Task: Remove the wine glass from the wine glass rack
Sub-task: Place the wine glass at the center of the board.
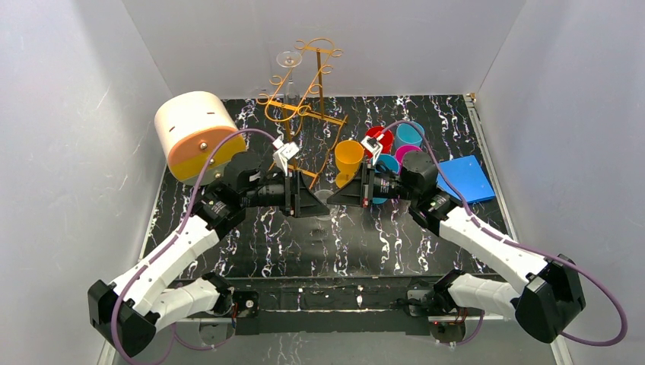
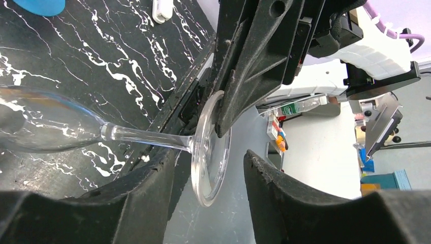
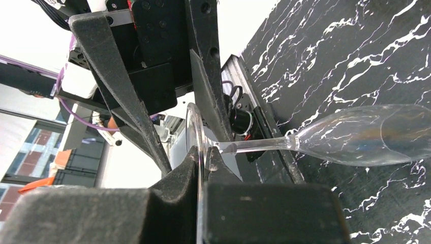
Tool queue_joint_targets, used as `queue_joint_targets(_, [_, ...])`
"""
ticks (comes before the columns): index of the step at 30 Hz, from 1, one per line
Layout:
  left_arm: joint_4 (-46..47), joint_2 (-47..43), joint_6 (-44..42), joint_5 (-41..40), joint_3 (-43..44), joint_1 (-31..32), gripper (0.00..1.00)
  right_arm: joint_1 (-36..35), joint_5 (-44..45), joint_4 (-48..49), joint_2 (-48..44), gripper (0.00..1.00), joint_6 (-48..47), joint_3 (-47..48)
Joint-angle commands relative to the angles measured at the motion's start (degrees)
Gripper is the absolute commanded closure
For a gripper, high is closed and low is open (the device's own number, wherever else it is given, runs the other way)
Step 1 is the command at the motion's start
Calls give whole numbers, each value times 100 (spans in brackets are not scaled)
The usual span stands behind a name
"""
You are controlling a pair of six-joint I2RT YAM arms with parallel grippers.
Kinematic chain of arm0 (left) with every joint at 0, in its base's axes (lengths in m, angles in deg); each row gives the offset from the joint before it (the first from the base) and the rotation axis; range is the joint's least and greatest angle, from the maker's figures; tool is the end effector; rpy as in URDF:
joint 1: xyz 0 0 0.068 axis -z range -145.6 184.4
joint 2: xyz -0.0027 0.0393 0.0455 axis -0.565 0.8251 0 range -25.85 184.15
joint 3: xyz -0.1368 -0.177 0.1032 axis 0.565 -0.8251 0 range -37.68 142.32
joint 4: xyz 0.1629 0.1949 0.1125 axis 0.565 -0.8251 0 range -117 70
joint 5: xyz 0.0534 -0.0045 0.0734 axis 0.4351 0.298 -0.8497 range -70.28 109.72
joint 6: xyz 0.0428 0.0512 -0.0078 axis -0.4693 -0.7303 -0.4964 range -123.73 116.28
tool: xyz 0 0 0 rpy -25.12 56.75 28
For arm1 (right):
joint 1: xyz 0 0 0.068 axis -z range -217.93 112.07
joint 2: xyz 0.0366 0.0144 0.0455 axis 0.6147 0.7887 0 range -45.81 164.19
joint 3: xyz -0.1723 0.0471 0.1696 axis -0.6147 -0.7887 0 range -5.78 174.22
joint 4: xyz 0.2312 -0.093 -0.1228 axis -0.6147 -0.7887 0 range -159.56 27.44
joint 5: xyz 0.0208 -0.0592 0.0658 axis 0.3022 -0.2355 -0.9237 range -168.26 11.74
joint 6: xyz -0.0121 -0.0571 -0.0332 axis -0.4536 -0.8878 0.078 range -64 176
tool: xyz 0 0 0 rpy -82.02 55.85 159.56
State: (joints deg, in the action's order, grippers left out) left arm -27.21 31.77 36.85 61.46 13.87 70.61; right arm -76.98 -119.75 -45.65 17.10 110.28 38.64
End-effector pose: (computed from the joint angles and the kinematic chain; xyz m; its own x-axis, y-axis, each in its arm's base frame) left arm 0.1980 -0.1891 0.3190 -0.7676 -0.0396 -0.6397 0.6113 0.2549 -0.7492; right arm 0.2062 0.2129 0.2947 -0.8133 0.1235 -0.5686 -0.5583 0.1100 0.8223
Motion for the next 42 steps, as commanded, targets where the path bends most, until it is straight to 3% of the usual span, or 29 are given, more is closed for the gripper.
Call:
queue_joint_targets(1, [281,-226,266,79,-110,44,52,-177,221,623,-204,99,-259,193])
queue_joint_targets(8, [692,-515,639,-79,-491,52,85,-268,447,900,-286,99,-431,49])
queue_joint_targets(14, [979,-500,706,-376,-573,51,100,-288,388,938,-332,99,-417,-31])
queue_joint_targets(17, [1149,-573,663,-316,-669,53,100,-288,324,934,-366,98,-321,-73])
queue_joint_targets(22, [1233,-863,178,-87,-875,53,100,-288,667,651,-531,62,-344,27])
queue_joint_targets(26, [1090,-1110,-438,0,-998,53,100,-283,1087,262,-720,46,-437,122])
queue_joint_targets(29, [1003,-1271,-755,48,-1099,52,100,-275,1485,-281,-837,40,-635,344])
queue_joint_targets(33, [1051,-1532,-1239,188,-1297,50,100,-276,2920,-1558,-930,35,-973,616])
queue_joint_targets(38, [1043,-1754,-1565,414,-1454,53,100,-257,2587,-1382,-872,32,-999,595])
queue_joint_targets(42, [1400,-1793,-1740,1277,-1538,49,100,-219,2598,-1852,-664,28,-1125,888])
